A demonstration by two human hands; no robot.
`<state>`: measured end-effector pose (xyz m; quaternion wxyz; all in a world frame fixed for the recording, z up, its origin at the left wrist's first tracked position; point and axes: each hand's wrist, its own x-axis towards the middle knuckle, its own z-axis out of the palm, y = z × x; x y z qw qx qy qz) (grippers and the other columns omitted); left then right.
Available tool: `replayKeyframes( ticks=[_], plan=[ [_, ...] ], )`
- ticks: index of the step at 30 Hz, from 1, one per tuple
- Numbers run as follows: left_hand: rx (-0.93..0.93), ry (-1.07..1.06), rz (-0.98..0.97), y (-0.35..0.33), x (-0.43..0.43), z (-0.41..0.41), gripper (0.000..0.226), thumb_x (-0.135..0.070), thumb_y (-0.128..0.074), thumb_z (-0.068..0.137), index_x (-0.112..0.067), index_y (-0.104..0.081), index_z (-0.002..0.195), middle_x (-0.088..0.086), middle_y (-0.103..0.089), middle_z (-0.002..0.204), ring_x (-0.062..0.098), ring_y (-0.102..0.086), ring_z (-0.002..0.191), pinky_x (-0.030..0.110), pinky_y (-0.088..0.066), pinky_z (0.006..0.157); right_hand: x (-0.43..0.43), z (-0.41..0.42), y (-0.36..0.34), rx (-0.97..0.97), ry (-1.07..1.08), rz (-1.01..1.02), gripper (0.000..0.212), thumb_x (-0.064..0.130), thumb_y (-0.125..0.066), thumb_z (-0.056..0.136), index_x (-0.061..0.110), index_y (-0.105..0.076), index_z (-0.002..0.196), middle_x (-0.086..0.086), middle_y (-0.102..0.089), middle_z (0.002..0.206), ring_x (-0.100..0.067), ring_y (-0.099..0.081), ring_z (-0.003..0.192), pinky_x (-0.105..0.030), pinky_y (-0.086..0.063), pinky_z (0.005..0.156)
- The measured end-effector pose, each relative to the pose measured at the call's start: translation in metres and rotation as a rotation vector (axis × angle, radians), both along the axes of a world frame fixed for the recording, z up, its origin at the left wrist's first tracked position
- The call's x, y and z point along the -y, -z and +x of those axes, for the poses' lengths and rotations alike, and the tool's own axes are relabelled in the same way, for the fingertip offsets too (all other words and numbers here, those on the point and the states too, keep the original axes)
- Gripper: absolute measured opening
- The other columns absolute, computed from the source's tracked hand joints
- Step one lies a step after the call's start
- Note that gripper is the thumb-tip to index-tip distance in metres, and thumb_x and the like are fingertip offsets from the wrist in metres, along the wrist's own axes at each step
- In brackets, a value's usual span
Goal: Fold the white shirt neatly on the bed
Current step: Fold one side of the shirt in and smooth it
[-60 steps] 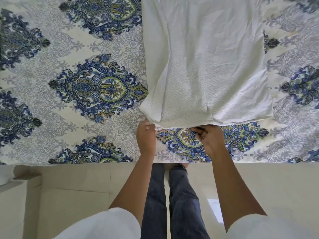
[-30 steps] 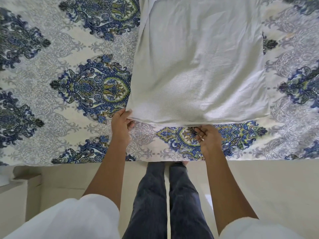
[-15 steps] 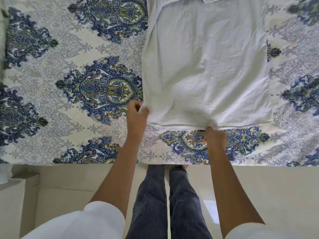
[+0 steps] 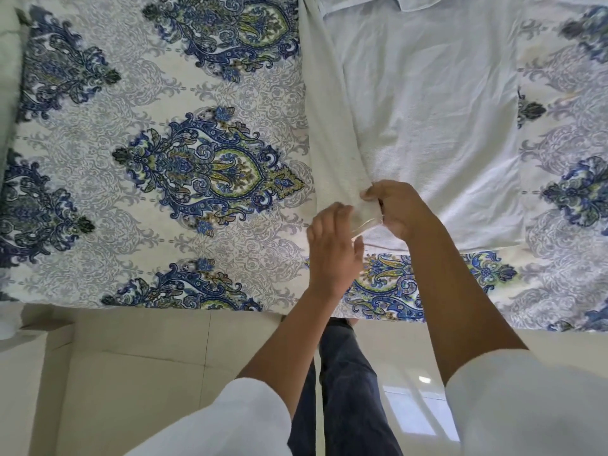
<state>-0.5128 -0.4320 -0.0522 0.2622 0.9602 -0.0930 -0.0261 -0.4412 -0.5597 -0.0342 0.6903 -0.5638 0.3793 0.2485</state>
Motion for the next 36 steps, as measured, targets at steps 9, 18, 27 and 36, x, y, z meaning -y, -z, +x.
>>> replayKeyframes(
  ticks=[9,18,27,36],
  plan=[
    [-0.327,-0.392,-0.004,0.011,-0.022,0.004,0.017,-0.001,-0.058,0.08,-0.001,-0.051,0.096,0.016,-0.056,0.093,0.033,-0.053,0.088,0.046,-0.048,0.07,-0.007,-0.024,0.026,-0.053,0.177,0.169,0.021,-0.014,-0.048,0.081,0.006,-0.055,0.083,-0.011,-0.06,0.088,-0.022,-0.059,0.078,-0.03,-0.052,0.06],
    [0.073,-0.033,0.279,0.023,-0.033,-0.017,0.043,-0.021,-0.053,0.077,-0.01,-0.046,0.118,0.012,-0.044,0.122,0.028,-0.042,0.11,0.039,-0.036,0.087,0.012,-0.067,0.021,-0.108,0.049,-0.612,0.016,0.007,-0.048,0.084,0.016,-0.058,0.076,-0.011,-0.068,0.085,-0.029,-0.065,0.079,-0.038,-0.053,0.071],
    [0.315,0.646,0.547,0.037,-0.01,0.004,0.027,-0.006,-0.037,0.073,-0.012,-0.062,0.084,0.005,-0.06,0.098,0.024,-0.042,0.099,0.039,-0.03,0.086,0.096,-0.121,0.042,-0.238,0.775,-0.253,0.025,0.022,-0.058,0.091,0.011,-0.052,0.07,-0.008,-0.054,0.062,-0.006,-0.05,0.032,-0.013,-0.034,0.035],
    [-0.058,0.708,0.397,0.037,0.011,-0.009,0.02,-0.007,-0.072,0.07,-0.003,-0.061,0.087,0.011,-0.061,0.086,0.028,-0.062,0.083,0.039,-0.055,0.069,0.147,-0.108,0.042,-0.245,0.719,-0.476,0.027,0.015,-0.062,0.087,0.015,-0.048,0.064,-0.007,-0.054,0.059,-0.014,-0.044,0.041,-0.023,-0.03,0.04]
  ],
)
